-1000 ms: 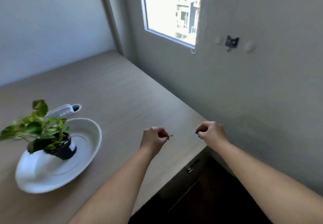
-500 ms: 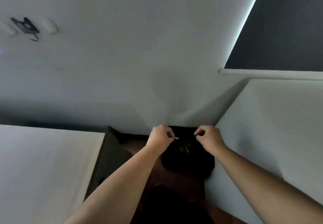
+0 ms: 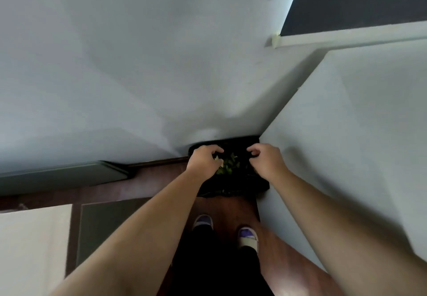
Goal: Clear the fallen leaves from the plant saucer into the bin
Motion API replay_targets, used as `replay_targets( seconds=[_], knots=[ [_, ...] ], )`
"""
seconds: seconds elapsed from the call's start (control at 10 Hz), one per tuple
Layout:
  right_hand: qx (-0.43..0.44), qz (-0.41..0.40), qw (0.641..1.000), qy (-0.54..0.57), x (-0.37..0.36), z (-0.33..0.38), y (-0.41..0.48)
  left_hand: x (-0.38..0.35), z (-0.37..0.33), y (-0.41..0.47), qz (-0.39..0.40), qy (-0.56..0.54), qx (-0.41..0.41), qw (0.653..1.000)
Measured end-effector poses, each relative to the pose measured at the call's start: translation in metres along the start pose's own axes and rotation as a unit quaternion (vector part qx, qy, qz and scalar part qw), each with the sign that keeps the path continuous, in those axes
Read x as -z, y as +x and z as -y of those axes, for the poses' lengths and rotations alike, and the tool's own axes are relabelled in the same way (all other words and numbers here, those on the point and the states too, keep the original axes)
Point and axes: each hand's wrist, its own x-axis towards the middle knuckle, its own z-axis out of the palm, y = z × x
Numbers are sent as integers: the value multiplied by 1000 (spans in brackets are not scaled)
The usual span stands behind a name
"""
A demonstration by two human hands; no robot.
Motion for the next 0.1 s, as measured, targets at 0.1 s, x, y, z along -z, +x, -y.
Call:
replay_targets(
  seconds=[0.1],
  knots=[
    [0, -17, 1000, 11, 6, 3, -2, 10, -2, -5, -15, -21, -2, 1000]
  ],
)
